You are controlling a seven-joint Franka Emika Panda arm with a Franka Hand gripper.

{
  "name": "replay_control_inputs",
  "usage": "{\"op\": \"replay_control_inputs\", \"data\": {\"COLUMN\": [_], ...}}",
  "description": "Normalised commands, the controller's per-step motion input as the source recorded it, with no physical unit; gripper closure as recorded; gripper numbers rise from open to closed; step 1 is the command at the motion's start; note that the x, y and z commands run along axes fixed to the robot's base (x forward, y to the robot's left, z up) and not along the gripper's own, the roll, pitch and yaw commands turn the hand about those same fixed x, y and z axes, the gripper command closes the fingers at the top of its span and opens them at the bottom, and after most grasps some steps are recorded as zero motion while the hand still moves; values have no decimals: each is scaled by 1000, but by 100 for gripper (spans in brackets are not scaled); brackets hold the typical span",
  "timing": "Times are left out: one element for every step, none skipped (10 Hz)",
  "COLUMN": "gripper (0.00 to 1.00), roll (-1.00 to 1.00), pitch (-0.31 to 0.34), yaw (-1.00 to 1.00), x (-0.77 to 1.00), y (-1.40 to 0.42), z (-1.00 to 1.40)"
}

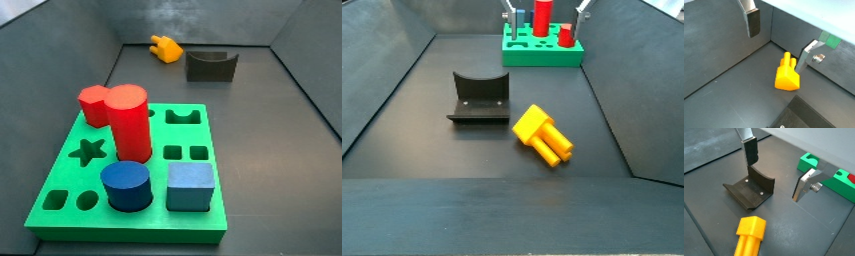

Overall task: Pick up the 3 prong object. Move up. Place the 3 prong object on the fixture. Regrasp the 3 prong object. Move to above the board. Insert the 3 prong object.
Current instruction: Pick up the 3 prong object.

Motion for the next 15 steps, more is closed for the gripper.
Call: {"op": "replay_control_inputs", "data": {"gripper": [0, 0, 0, 0, 0, 0, 0, 0, 0, 0, 0, 0, 0, 0, 0], "roll": [40, 0, -86, -70, -63, -26, -117, -233, 196, 344, 384, 367, 347, 229, 46], "pitch": [0, 0, -34, 0, 0, 0, -41, 0, 0, 0, 0, 0, 0, -13, -90], "yaw": [0, 69, 943, 1000, 1000, 1000, 766, 423, 451, 223, 111, 109, 103, 114, 163], "x": [0, 617, 106, 0, 0, 0, 0, 157, 280, 129, 26, 0, -74, -77, 0], "y": [0, 226, 9, 57, 69, 40, 163, 320, 326, 340, 397, 280, 91, 6, 0], "z": [0, -409, -643, -789, -803, -783, -677, -449, -394, -451, -491, -569, -617, -709, -766]}}
